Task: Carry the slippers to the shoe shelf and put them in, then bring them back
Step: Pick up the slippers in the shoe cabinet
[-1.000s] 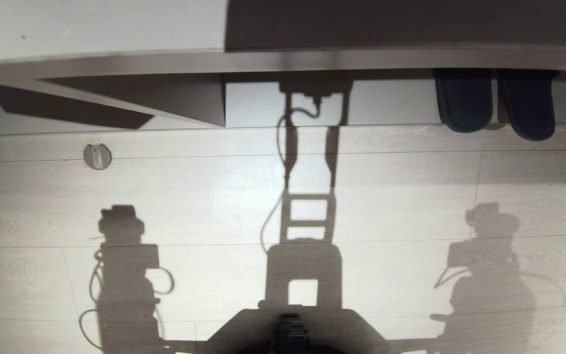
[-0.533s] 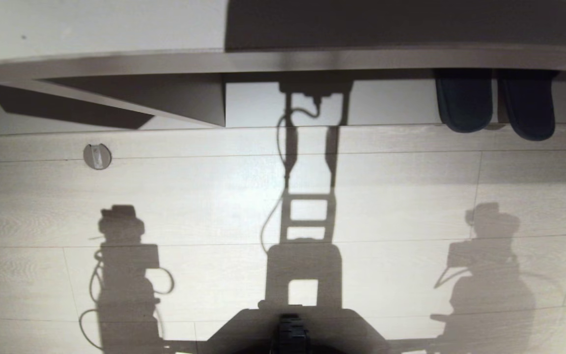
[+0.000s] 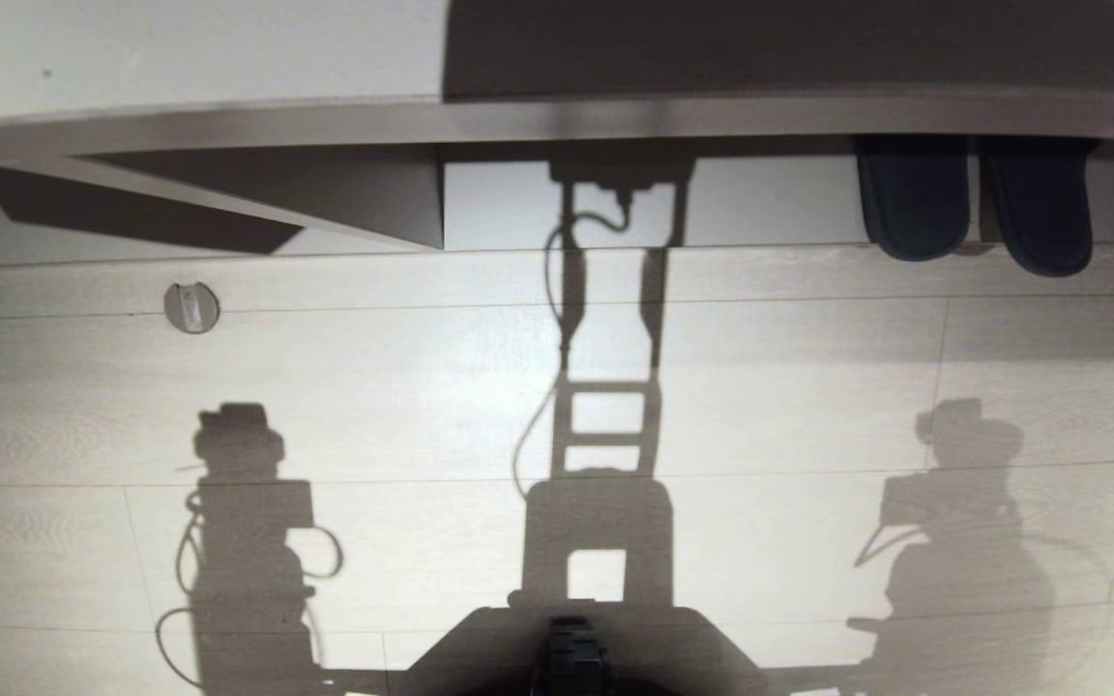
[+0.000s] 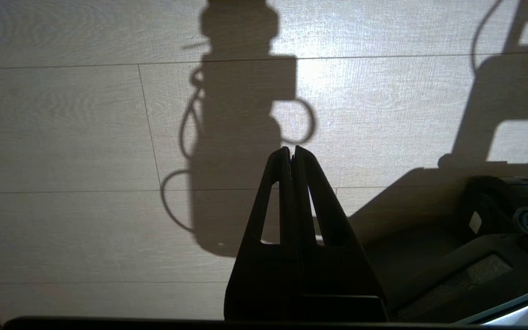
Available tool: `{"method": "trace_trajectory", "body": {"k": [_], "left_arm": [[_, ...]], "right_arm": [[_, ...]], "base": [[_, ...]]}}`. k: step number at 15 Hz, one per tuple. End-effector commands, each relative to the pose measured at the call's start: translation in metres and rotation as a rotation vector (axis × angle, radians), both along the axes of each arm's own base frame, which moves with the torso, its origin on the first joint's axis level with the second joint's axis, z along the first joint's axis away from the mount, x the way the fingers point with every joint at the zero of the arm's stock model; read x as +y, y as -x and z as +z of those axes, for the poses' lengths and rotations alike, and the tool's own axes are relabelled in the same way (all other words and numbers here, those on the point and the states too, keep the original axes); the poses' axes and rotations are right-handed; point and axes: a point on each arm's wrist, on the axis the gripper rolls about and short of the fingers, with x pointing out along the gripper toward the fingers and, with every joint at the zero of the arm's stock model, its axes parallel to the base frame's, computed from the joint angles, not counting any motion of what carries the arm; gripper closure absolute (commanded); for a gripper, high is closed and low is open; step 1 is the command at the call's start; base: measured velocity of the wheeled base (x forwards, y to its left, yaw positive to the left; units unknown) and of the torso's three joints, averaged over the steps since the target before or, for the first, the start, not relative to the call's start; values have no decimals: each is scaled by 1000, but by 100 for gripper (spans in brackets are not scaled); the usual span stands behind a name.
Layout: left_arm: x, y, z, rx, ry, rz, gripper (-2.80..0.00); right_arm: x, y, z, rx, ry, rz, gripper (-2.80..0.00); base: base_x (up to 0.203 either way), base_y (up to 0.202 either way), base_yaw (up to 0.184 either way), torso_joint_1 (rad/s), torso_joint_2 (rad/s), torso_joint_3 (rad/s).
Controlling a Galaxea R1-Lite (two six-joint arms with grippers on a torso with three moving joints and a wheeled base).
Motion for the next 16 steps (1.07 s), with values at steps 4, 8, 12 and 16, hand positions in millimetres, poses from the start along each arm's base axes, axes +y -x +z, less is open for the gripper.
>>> {"method": "trace_trajectory", "body": {"k": [4,8,12,16], "left_arm": [[0,0,0,-1,1,1,0],[0,0,0,-1,1,1,0],[0,0,0,-1,1,1,0],[0,0,0,-1,1,1,0]], "right_arm": [[0,0,0,5,0,0,0],[0,0,0,2,-2,1,0],[0,-1,4,3,8,6,0],[0,-23,42,21,-10,6,0]], "base": [[0,0,0,0,0,0],[0,0,0,0,0,0],[0,0,0,0,0,0],[0,0,0,0,0,0]]}}
